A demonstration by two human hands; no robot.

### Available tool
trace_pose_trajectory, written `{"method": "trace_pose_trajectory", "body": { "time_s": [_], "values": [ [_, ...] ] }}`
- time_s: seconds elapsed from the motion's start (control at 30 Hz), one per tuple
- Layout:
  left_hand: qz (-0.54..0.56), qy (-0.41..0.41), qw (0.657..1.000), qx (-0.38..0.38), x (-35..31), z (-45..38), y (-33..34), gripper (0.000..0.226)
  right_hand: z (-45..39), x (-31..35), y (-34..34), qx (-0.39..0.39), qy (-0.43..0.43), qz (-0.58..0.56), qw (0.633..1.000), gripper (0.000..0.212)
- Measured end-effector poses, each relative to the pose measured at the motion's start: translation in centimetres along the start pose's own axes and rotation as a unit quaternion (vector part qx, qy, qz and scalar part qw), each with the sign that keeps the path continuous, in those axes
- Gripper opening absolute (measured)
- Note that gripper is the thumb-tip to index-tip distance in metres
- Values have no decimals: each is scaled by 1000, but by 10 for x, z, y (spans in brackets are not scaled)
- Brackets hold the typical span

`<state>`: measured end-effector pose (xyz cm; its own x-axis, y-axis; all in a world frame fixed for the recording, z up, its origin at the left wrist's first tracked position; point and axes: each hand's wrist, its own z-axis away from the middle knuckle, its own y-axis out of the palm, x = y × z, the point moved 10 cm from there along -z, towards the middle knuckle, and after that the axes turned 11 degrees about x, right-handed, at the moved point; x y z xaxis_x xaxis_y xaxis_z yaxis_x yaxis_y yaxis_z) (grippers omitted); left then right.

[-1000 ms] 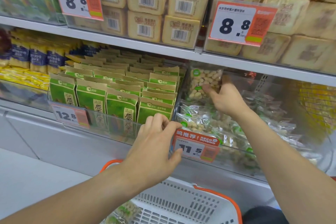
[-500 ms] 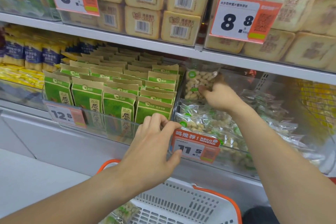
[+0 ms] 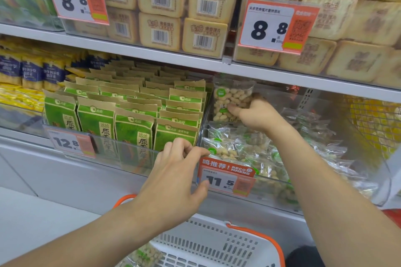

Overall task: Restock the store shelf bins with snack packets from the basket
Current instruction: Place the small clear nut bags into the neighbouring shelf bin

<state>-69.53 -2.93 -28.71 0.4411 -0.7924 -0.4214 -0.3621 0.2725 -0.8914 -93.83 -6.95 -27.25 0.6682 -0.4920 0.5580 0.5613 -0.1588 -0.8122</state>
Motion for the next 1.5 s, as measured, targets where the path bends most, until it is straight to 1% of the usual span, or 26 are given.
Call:
{"method": "trace_pose_trajectory", "body": {
  "time_s": [0.03,0.17,0.23,0.3,0.4,0.5,0.57,0.63,0.73,0.8,0.87,0.93,1.0,1.03,1.1,1.13,1.17,1.2,1.27,1.33,1.4,1.5],
  "values": [
    [1,1,1000,1,0,0,0,51,3,-2,-4,-19,4,-14,1000,75],
    [22,2,1000,-3,2,0,-4,47,18,3,-10,-111,-15,-7,994,60],
    [38,2,999,-5,2,0,-6,44,24,8,-10,-137,-23,0,990,50],
    [38,5,999,-5,2,0,-6,43,26,12,-9,-134,-13,24,991,42],
    [18,5,1000,-1,0,1,-4,44,28,19,-2,-101,4,69,992,39],
    [-4,6,1000,-4,-3,1,-3,45,31,22,8,-65,-7,79,995,41],
    [-11,7,1000,-4,-3,1,-2,44,36,18,9,-54,-2,68,996,38],
    [-6,9,1000,-4,-3,1,-2,42,45,17,5,-58,3,60,997,35],
    [16,12,1000,-16,-1,3,-5,41,63,18,-4,-100,-7,70,993,47],
    [34,12,998,-52,-3,5,-14,38,78,18,-10,-129,-18,63,989,49],
    [47,18,993,-105,-7,10,-29,30,96,18,-15,-149,-43,67,986,46],
    [45,53,988,-140,-18,18,-44,18,124,21,-18,-178,-100,68,977,40],
    [39,105,984,-136,-31,27,-47,11,162,30,-14,-211,-187,98,954,29],
    [39,124,984,-123,-35,30,-44,11,179,34,-6,-211,-228,124,942,24],
    [46,140,986,-77,-37,33,-27,13,207,35,19,-178,-293,155,926,18],
    [50,141,988,-46,-37,34,-16,14,216,30,35,-150,-312,157,925,16],
    [50,142,989,-13,-38,34,-2,15,223,22,53,-115,-314,150,930,15],
    [46,145,988,23,-39,36,14,15,227,9,74,-75,-299,136,942,14],
    [34,146,984,96,-40,44,51,12,227,-30,124,21,-228,105,968,17],
    [12,124,978,169,-29,59,94,11,226,-77,178,105,-145,78,981,19],
    [-8,89,967,240,-7,82,142,13,230,-119,227,177,-79,50,980,19],
    [-19,16,942,333,35,126,212,23,249,-167,296,303,0,19,953,23]
  ]
}}
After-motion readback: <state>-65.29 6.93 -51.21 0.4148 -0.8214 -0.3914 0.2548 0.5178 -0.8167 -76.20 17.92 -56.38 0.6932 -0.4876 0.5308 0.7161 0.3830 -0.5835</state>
